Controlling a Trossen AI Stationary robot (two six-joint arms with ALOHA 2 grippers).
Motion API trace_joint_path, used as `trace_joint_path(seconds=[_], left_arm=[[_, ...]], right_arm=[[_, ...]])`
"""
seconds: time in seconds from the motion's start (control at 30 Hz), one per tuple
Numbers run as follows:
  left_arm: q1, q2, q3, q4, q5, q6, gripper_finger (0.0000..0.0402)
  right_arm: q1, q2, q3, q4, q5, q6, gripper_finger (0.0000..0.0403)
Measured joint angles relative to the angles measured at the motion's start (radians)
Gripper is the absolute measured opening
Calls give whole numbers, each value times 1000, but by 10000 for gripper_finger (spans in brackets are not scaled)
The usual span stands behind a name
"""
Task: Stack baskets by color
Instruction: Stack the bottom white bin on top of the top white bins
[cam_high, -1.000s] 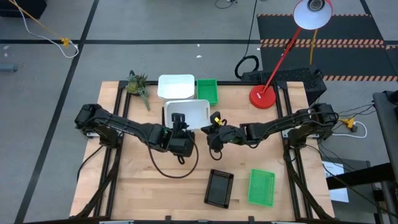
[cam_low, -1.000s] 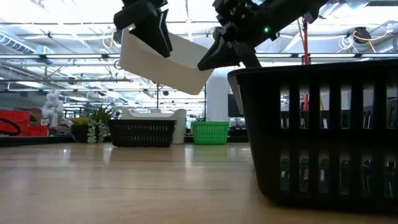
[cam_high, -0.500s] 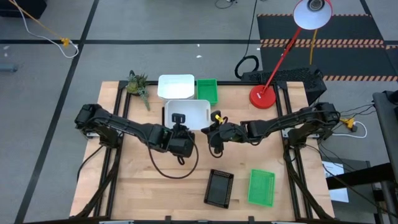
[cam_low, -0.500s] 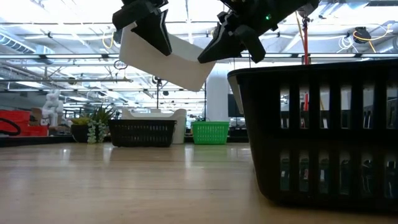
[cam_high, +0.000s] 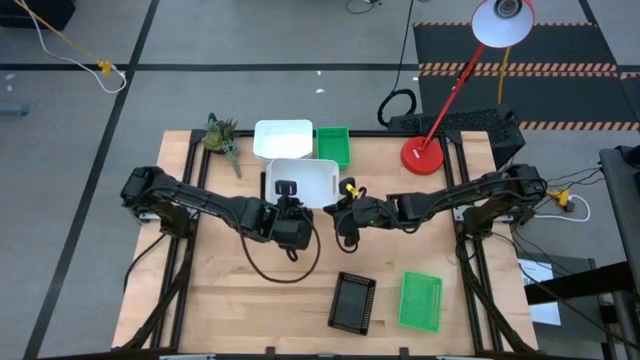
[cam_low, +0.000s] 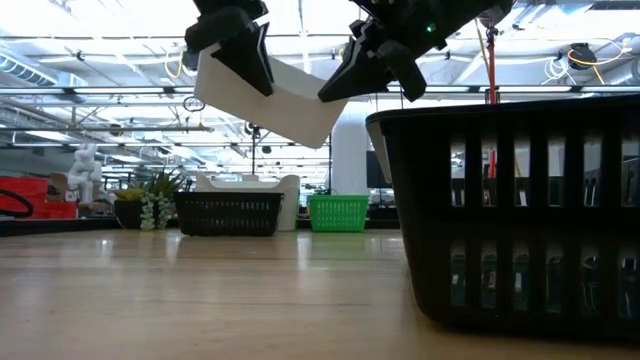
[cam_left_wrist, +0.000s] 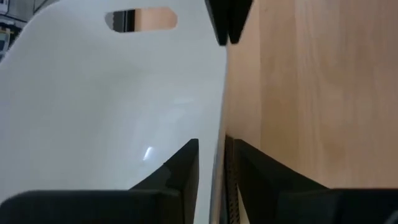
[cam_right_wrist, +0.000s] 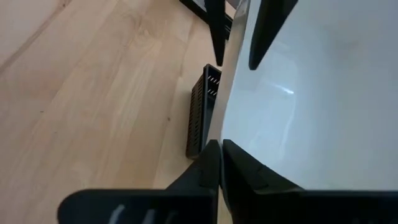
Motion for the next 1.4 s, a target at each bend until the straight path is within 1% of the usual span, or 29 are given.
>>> trace_joint_path(seconds=[0.13, 0.23, 0.33, 0.47, 0.5, 0.67, 0.8, 0.93, 1.13, 1.27, 1.4], left_arm=[[-1, 1, -12, 1, 0, 20, 102], [2, 1, -16, 6, 1, 38, 90], [11, 1, -16, 14, 0, 51, 65], [12, 1, -17, 31, 6, 68, 17], [12, 1, -17, 32, 12, 75, 10], [11, 1, -17, 33, 19, 76, 14], [11, 1, -17, 33, 2, 75, 6], [11, 1, -17, 34, -16, 75, 5], [14, -34, -18, 22, -17, 87, 4], [24, -106, -18, -5, -17, 102, 3], [56, -201, -24, 10, -9, 171, 3]], right_arm=[[0, 0, 0, -3, 0, -8, 3], [0, 0, 0, -3, 0, -8, 3], [0, 0, 0, -4, 0, -8, 3], [0, 0, 0, -4, 0, -10, 3], [0, 0, 0, -5, 0, -10, 3], [0, -1, 0, -7, 0, -17, 4], [0, -1, 0, -5, 1, -33, 10], [4, -2, 0, 3, 1, -38, 33], [34, -57, 0, 37, 2, -14, 91], [51, -124, 0, 7, 2, 19, 122], [65, -198, -2, -64, 3, 35, 138]])
